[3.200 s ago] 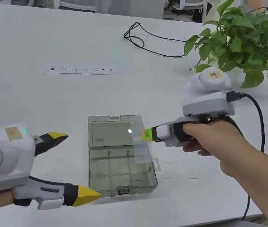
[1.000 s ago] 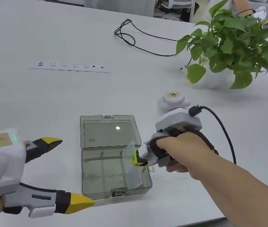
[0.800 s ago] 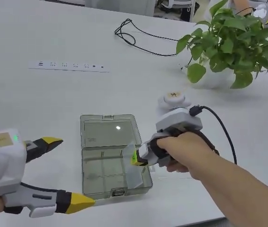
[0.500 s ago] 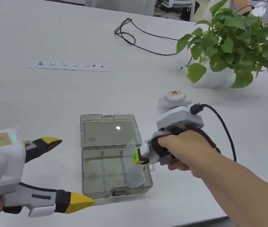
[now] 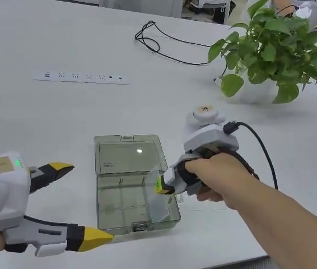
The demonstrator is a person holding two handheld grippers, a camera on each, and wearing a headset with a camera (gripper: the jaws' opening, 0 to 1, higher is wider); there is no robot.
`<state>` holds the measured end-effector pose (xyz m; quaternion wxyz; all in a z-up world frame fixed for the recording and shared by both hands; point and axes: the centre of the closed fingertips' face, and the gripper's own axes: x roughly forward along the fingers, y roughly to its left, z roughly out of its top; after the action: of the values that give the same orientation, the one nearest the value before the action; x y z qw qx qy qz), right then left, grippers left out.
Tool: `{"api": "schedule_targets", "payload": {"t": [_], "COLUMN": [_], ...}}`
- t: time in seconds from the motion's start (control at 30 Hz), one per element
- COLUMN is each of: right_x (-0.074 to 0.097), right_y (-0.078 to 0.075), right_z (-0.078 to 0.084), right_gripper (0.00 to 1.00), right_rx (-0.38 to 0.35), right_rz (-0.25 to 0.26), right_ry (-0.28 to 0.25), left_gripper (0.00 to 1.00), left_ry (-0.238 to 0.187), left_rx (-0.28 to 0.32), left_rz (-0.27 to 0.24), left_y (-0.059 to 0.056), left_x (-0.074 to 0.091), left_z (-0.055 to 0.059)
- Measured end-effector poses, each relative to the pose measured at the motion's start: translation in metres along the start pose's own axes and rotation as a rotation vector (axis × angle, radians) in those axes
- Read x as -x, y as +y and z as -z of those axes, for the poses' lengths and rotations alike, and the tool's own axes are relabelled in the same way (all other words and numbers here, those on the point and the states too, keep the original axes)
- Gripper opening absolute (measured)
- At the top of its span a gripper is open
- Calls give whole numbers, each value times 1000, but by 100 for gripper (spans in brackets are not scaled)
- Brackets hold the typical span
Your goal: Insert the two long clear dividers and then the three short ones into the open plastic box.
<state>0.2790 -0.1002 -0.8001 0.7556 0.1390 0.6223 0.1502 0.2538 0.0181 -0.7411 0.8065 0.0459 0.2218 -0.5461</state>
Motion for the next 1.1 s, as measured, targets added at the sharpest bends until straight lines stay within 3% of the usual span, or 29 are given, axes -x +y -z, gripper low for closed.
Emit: {"api": "schedule_targets", "payload": {"t": [0.37, 0.83, 1.1], "right_x": [0, -2, -10], "right_y": [1, 8, 11], "right_z": [2, 1, 1], "right_gripper": [6, 7, 8], "right_rx": [26, 161, 188], "right_rz": [13, 87, 53], "right_ry": [-5, -18, -26], "left_gripper": [99, 99, 100], "left_ry": [4, 9, 17], "left_rx": [-3, 0, -1], "left_rz": [2, 2, -3], "left_y": [-1, -1, 1], "left_x": [0, 0, 1], "left_z": [2, 4, 7]}}
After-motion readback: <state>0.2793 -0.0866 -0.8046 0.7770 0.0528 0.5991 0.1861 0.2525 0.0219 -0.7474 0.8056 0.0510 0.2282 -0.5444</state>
